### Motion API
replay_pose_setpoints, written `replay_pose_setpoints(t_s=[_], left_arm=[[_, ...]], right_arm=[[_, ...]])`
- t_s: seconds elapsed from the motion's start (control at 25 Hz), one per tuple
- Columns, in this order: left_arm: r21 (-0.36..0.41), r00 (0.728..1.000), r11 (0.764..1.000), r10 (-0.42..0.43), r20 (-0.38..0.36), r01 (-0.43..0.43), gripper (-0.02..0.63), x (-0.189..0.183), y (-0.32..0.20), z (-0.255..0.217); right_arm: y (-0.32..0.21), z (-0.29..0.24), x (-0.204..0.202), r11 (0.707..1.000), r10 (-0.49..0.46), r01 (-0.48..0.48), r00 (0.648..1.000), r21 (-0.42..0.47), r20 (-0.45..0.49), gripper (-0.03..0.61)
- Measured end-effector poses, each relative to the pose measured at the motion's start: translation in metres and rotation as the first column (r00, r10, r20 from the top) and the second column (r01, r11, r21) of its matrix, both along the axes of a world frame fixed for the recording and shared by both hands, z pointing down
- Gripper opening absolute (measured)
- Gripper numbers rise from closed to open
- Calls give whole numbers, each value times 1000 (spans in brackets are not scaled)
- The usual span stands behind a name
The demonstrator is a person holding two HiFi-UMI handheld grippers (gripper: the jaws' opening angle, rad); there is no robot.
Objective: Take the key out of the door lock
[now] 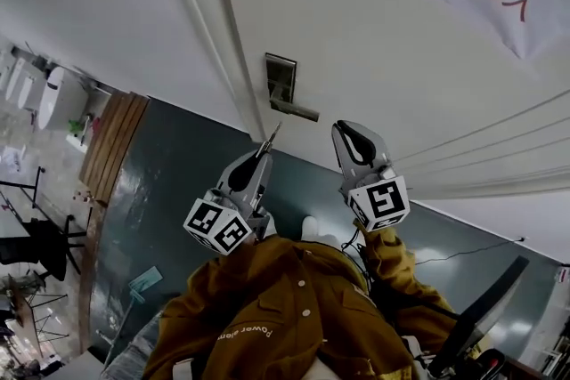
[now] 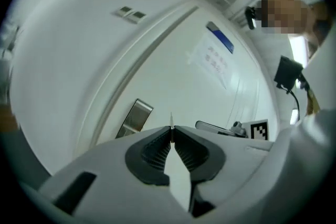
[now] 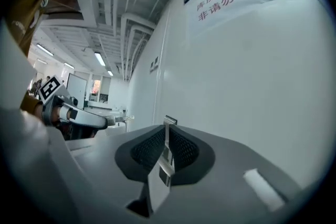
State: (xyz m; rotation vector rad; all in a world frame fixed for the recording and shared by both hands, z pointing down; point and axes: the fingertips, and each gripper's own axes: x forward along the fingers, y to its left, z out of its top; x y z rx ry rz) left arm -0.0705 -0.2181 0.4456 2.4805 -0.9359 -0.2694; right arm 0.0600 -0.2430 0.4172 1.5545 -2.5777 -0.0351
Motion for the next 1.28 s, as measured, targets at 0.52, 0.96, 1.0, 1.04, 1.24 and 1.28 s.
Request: replay_pose_setpoints(t_s=[0.52, 0.96, 1.0, 1.04, 1.24, 1.28], left_arm=[[296, 957, 954, -45, 287, -44, 20, 43, 36, -38], [261, 951, 965, -53, 305, -30, 20, 40, 31, -28], [260, 951, 965, -52, 305, -30, 20, 40, 31, -28], [259, 951, 965, -51, 306, -31, 20, 41, 32, -27], [257, 950, 966, -49, 307, -33, 20, 41, 32, -28], [258, 951, 966, -50, 306, -32, 20, 41, 32, -29]], right_arm=[[49, 7, -22, 1000, 3, -8, 990, 29, 141, 5], [48, -1, -16, 999, -10, 4, 989, 41, 145, 5], [49, 2, -16, 1000, -13, 9, 990, 24, 138, 5], [49, 1, -17, 1000, -16, 13, 990, 25, 138, 5], [47, -10, -20, 997, -26, 14, 986, 72, 165, 5], [47, -10, -20, 997, -26, 14, 986, 72, 167, 5]])
